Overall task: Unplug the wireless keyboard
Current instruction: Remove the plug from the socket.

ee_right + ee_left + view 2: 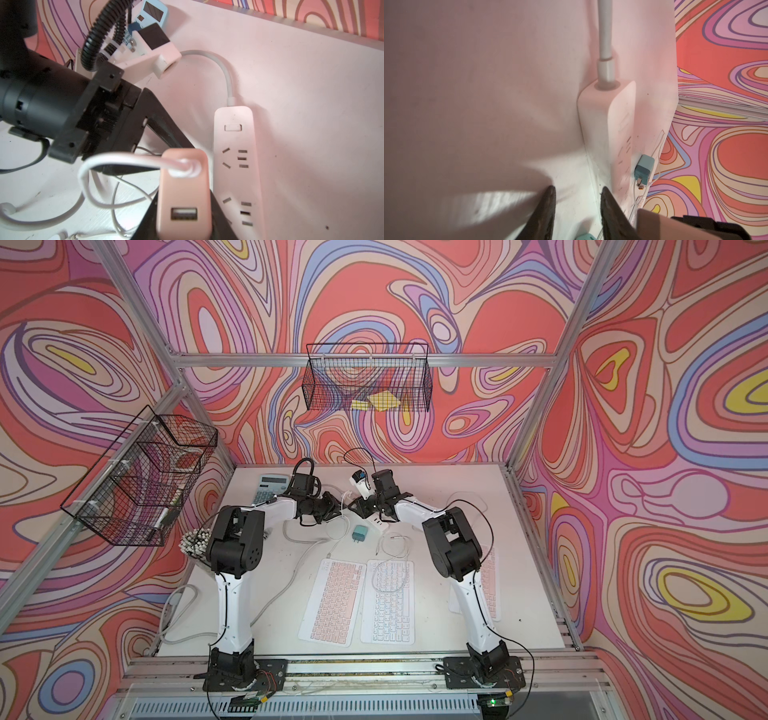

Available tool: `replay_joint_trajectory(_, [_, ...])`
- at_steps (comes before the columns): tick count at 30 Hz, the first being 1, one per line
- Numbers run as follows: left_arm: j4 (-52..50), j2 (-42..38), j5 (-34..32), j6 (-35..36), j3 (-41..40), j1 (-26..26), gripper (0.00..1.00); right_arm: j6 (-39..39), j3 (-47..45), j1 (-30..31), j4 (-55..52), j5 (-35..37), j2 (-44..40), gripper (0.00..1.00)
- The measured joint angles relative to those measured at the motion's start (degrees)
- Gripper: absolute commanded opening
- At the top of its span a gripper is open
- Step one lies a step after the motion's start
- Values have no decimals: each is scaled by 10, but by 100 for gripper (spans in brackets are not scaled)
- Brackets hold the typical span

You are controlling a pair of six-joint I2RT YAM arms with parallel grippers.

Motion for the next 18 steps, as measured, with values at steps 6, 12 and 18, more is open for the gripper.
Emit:
replay_joint_trajectory(6, [0,-73,1,35,-42,22,44,23,-7,-1,25,-7,-7,8])
replay_joint_trajectory(12, [78,-109,37,41,-75,49,51,49,-14,-2,56,-18,-13,8])
replay_joint_trajectory(18, [174,-102,93,48,-79,65,53,65,-38,-2,99,-42,-26,8])
